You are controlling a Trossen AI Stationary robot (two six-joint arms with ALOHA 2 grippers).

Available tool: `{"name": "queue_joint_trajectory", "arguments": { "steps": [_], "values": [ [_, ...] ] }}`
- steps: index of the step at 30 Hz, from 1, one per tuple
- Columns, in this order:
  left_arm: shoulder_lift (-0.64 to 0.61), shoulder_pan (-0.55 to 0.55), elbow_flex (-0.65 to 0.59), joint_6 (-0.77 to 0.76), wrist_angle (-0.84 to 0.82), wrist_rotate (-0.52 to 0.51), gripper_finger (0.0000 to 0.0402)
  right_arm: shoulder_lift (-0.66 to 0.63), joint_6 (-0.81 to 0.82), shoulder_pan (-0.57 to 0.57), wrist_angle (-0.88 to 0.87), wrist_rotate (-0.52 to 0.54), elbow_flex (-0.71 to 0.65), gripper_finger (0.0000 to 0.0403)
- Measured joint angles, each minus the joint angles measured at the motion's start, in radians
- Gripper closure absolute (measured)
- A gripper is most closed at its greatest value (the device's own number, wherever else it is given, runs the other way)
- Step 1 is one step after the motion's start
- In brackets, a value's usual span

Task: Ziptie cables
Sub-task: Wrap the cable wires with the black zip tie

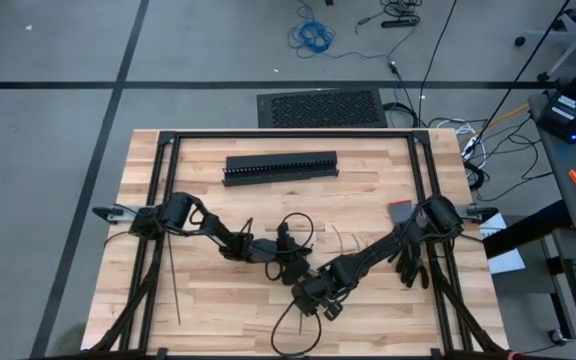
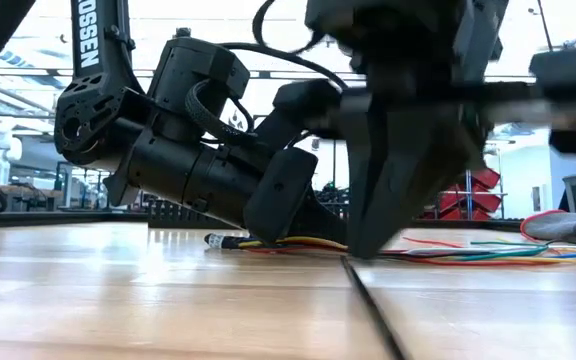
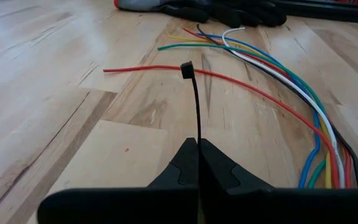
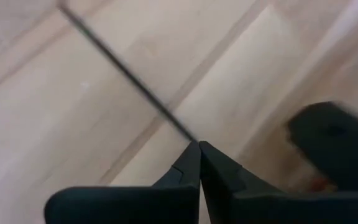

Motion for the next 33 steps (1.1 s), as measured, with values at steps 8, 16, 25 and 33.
{"name": "queue_joint_trajectory", "arguments": {
  "steps": [8,16,25,33],
  "values": [
    [0.0,0.0,0.0,0.0,0.0,-0.004,0.0402,-0.073,0.009,0.024,-0.025,0.07,0.002,0.0403],
    [0.0,0.0,0.0,0.0,-0.005,-0.006,0.0402,-0.003,-0.096,0.008,-0.026,0.037,0.003,0.0343],
    [0.0,0.0,0.0,0.001,-0.007,-0.007,0.0402,0.011,-0.126,-0.027,0.017,0.027,0.003,0.0237],
    [0.0,0.0,0.0,0.001,-0.014,-0.01,0.0402,0.041,-0.113,-0.058,0.024,-0.103,0.007,0.0252]
  ]
}}
